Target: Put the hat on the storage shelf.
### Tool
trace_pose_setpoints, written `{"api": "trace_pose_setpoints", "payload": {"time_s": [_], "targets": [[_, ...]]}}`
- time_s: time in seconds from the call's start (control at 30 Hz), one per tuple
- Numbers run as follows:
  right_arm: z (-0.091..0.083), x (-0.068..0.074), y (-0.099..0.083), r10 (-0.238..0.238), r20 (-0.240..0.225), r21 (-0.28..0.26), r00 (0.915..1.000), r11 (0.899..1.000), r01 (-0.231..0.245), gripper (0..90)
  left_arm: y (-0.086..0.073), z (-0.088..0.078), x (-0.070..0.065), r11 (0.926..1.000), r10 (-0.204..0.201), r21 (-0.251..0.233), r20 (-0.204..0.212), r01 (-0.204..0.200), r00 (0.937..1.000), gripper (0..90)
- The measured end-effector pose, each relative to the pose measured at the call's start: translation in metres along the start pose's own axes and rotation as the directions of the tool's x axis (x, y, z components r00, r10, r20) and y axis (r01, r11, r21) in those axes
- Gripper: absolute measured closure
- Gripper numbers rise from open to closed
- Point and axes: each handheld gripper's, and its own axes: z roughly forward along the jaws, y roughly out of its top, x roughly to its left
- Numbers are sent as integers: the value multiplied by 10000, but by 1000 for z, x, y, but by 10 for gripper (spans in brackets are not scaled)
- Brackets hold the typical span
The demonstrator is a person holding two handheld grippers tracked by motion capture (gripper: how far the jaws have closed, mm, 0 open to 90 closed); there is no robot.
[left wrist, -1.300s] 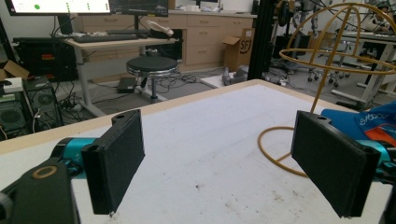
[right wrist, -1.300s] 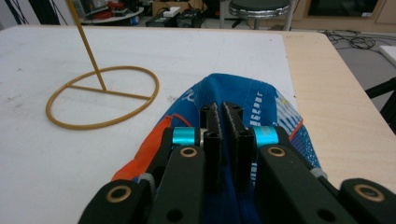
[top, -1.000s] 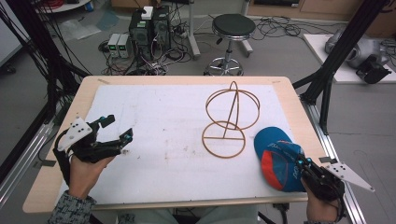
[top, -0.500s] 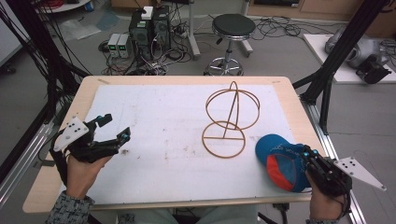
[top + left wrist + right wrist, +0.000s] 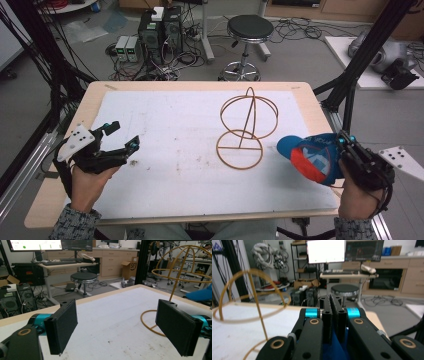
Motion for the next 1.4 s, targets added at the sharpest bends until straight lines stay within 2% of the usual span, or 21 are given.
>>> {"api": "trace_pose_setpoints", "payload": {"time_s": [0.1, 0.17, 0.33, 0.37, 0.43, 0.5, 0.6, 0.67, 0.7, 0.97, 1.07, 1.2, 1.3, 1.4], "targets": [[8, -1, 17, -372, 165, -148, 9992, 9992, 374, 882, 1, -1, 1, 10000, -14, -20, -4, 14, 10000, 179], [13, -2, 29, -385, 247, -282, 9990, 9988, 392, 882, 1, -2, 1, 10000, -22, -48, -25, 22, 10000, 179], [26, -7, 59, -215, 444, -745, 9988, 9969, 247, 882, 1, -3, 2, 10000, -27, -53, -41, 26, 10000, 179], [32, -9, 71, -137, 476, -944, 9988, 9954, 182, 882, 1, -3, 2, 10000, -39, -37, -58, 39, 10000, 179], [36, -9, 78, -173, 513, -1027, 9985, 9945, 225, 882, 0, -3, 3, 10000, -49, -43, -64, 48, 10000, 179], [46, -7, 94, -45, 537, -1211, 9985, 9926, 110, 882, 0, -2, 3, 10000, -58, -21, -51, 58, 10000, 179], [53, -4, 101, 174, 429, -1337, 9989, 9910, -115, 882, 0, -2, 3, 10000, -35, -5, -40, 35, 10000, 179], [61, 3, 109, 88, 323, -1554, 9994, 9878, -37, 882, 0, -2, 3, 10000, -42, -17, -41, 42, 10000, 179], [61, 3, 109, 88, 323, -1554, 9994, 9878, -37, 882, -1, -2, 3, 10000, -46, -4, -27, 46, 10000, 179], [80, 35, 118, 231, -544, -1782, 9983, 9835, -324, 881, -1, -1, 2, 10000, -30, 32, 12, 30, 10000, 179], [86, 46, 119, 392, -956, -1821, 9947, 9817, -561, 881, -1, -1, 2, 10000, -7, 71, 20, 6, 10000, 179], [94, 61, 120, 281, -1341, -1780, 9906, 9827, -520, 880, -1, 0, 2, 10000, -40, 58, 55, 40, 10000, 179], [99, 70, 117, 440, -1747, -1649, 9836, 9836, -733, 881, -1, -1, 2, 10000, -39, 24, 83, 39, 10000, 179], [102, 77, 114, 414, -1911, -1640, 9807, 9837, -735, 881, 0, -1, 2, 10000, -45, 4, 59, 45, 10000, 179]]}}
